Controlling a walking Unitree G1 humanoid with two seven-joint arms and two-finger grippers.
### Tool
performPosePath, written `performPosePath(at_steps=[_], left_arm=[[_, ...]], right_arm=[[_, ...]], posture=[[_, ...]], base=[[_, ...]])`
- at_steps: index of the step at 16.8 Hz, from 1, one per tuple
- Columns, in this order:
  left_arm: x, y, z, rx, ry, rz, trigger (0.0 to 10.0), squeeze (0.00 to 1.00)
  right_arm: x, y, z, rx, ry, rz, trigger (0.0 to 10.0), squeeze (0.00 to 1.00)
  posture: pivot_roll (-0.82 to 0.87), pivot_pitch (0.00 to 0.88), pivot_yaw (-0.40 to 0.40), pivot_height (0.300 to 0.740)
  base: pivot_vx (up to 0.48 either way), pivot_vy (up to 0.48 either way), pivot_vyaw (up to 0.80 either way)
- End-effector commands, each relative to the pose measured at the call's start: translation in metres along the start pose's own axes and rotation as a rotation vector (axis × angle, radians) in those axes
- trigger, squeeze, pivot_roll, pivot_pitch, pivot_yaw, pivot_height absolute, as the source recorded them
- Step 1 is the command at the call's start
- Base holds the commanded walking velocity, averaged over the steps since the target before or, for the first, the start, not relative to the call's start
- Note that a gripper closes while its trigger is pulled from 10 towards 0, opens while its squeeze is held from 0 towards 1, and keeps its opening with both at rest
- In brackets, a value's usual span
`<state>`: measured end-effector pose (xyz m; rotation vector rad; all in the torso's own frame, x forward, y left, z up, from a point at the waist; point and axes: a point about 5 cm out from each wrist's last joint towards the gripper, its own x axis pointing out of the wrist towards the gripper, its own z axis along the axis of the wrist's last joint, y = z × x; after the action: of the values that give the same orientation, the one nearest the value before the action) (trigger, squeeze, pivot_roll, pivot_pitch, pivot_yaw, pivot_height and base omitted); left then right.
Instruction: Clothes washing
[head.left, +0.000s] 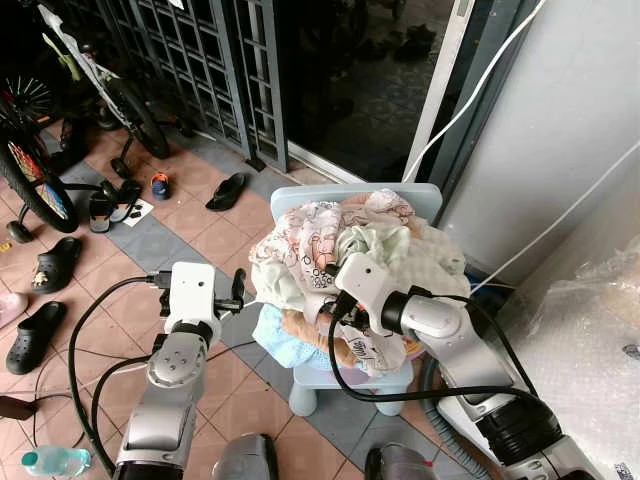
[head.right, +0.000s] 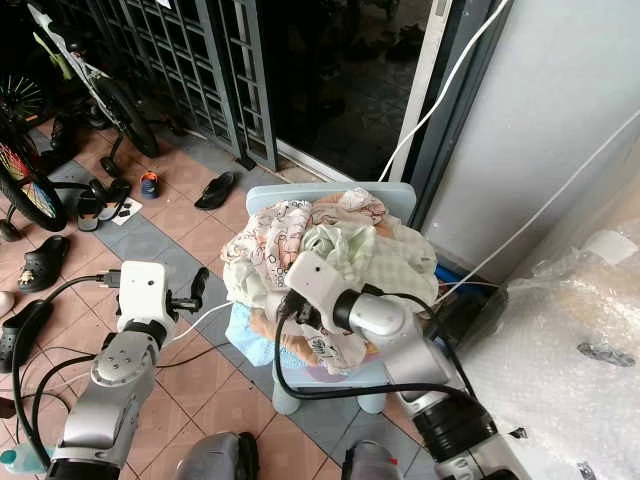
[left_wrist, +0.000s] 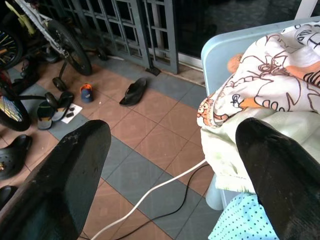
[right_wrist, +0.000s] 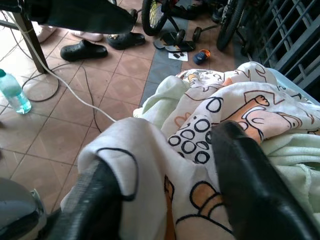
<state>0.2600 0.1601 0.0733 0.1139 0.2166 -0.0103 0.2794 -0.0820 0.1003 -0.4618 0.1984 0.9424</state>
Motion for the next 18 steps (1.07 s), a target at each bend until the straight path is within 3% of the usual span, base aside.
performPosePath(at_steps=[1, 6, 11, 15, 16, 17, 18], left_arm=[[0.001, 0.002, -0.001, 0.000, 0.011, 0.007, 10.0, 0.00], [0.001, 0.001, -0.001, -0.006, 0.015, 0.006, 10.0, 0.00], [0.001, 0.000, -0.002, -0.010, 0.019, 0.007, 10.0, 0.00], [0.001, 0.000, -0.003, -0.010, 0.023, 0.003, 10.0, 0.00], [0.001, 0.000, -0.004, -0.009, 0.026, 0.004, 10.0, 0.00], [0.002, 0.000, -0.005, 0.004, 0.025, 0.006, 10.0, 0.00], [0.002, 0.002, -0.008, 0.031, 0.016, 0.015, 10.0, 0.00]], right_arm=[[0.001, 0.002, -0.004, 0.004, 0.030, -0.002, 0.0, 0.00], [-0.001, 0.002, -0.028, -0.013, 0.183, -0.046, 0.0, 0.00], [-0.010, -0.008, -0.051, -0.083, 0.309, -0.149, 0.0, 0.00], [-0.010, 0.006, -0.059, -0.087, 0.324, -0.082, 0.0, 0.00], [-0.005, 0.009, -0.049, 0.089, 0.238, -0.100, 0.0, 0.00], [0.000, 0.007, -0.034, 0.342, 0.128, -0.141, 0.0, 0.00], [0.002, -0.001, -0.019, 0.459, 0.023, -0.187, 0.0, 0.00]], posture=[[-0.01, 0.084, 0.051, 0.740], [-0.01, 0.082, 0.048, 0.740], [-0.01, 0.083, 0.043, 0.740], [-0.01, 0.081, 0.044, 0.740], [-0.01, 0.075, 0.046, 0.740], [-0.01, 0.062, 0.052, 0.740], [-0.02, 0.030, 0.061, 0.740]], base=[[0.000, 0.000, 0.00], [0.000, 0.000, 0.00], [0.000, 0.000, 0.00], [0.000, 0.000, 0.00], [0.000, 0.000, 0.00], [0.000, 0.000, 0.00], [0.000, 0.000, 0.00]])
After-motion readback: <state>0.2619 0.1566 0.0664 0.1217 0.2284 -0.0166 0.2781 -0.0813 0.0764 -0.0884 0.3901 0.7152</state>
